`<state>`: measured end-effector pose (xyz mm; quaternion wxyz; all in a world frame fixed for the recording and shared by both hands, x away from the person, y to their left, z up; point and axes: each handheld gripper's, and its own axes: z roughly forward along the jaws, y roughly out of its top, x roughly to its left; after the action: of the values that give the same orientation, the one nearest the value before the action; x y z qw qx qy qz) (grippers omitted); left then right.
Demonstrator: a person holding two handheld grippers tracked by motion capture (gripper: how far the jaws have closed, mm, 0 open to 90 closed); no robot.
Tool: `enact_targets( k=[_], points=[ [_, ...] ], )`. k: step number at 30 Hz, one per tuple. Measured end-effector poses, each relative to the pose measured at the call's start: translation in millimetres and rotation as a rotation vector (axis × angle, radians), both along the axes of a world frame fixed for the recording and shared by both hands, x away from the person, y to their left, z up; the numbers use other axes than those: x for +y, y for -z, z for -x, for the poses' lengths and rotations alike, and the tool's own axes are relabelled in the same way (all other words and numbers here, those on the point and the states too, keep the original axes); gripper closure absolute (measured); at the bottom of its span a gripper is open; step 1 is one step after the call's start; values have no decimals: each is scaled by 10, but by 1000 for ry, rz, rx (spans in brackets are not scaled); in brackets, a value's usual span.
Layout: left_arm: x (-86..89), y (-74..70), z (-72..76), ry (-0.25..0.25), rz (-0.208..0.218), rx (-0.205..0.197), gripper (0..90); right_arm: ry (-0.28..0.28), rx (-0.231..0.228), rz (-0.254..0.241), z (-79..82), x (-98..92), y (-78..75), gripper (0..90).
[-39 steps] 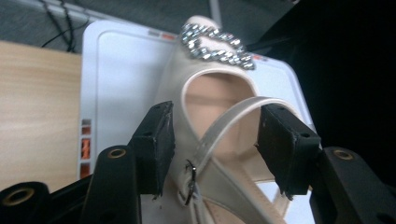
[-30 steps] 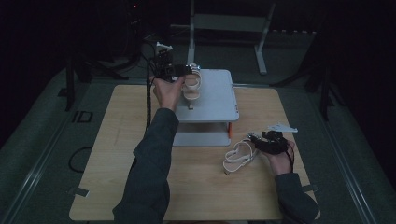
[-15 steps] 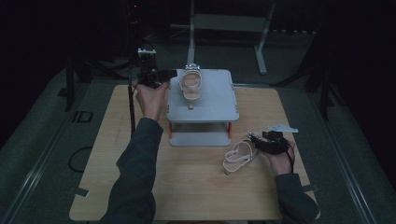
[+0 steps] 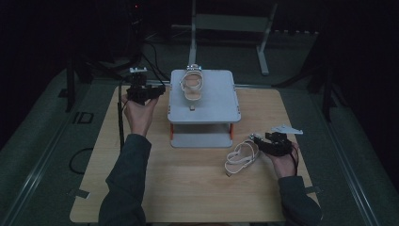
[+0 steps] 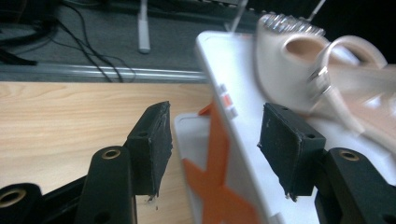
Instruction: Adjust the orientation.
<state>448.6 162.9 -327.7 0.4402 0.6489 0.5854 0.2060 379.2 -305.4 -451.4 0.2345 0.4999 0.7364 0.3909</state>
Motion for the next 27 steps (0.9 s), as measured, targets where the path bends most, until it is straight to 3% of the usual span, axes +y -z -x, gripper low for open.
enact_targets(
  k=[2, 8, 9, 15, 27],
  points=[
    [32, 87, 45, -15, -23, -7, 437, -1, 3, 4, 6, -4, 4, 416],
    [173, 393, 134, -62, -32, -1, 439, -6, 14, 11, 26, 3, 17, 415],
    [173, 393, 134, -62, -32, -1, 439, -6, 14, 11, 26, 3, 17, 415],
    [306, 793, 179, -96, -21, 57, 439, -12, 36, 23, 41, 26, 55, 411],
    [311, 1311, 226, -97, -58, 119, 442, 16, 95, 48, 32, 10, 181, 434]
  ],
)
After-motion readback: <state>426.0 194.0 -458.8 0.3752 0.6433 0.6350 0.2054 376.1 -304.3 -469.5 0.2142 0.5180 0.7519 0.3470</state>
